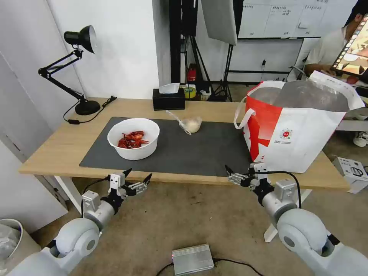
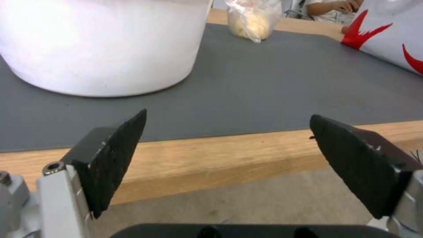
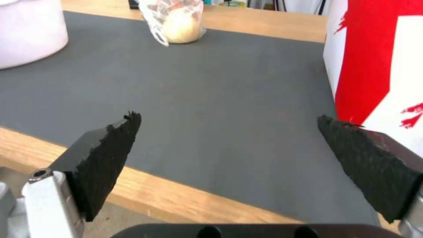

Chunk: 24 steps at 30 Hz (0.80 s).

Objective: Pick up the trash from the table and place it into the takeout bag.

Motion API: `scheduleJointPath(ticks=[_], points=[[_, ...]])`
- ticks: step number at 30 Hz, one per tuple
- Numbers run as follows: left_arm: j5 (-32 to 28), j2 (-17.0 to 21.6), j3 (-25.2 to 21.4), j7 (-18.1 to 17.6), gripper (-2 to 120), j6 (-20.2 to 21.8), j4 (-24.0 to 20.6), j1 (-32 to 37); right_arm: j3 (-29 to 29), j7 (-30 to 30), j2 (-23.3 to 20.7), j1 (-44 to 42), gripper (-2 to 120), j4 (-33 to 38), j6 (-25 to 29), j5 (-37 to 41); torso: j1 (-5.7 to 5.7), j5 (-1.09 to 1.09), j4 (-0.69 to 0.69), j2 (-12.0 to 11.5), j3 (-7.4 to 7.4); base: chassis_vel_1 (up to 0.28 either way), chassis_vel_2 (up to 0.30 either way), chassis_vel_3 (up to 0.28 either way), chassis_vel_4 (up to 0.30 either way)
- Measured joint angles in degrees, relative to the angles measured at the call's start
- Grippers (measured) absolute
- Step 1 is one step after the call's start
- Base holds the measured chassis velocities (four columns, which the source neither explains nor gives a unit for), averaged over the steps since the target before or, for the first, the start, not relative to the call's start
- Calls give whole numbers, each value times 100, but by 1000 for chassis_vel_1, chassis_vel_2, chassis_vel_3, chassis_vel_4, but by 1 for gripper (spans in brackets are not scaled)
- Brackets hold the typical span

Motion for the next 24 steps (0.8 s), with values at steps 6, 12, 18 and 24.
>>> scheduleJointPath(ticks=[6,12,18,24], points=[[0,14,-2,-4,100,0,-10,-11,-20,-71,66,24,100,-87,66,-18,0,0,-1,0,0,0,0,0,0],[-3,34,-10,-10,100,0,-12,-34,-152,-688,102,381,100,-383,514,-51,0,0,0,0,0,0,0,0,0],[-8,56,69,-14,100,-1,6,-87,-397,-1130,152,1004,100,-850,786,-40,0,1,-1,-1,0,0,0,0,0],[-12,62,71,-18,100,1,0,-81,-969,-1200,258,2042,100,-1481,815,-3,0,-2,0,-1,0,0,0,0,0]])
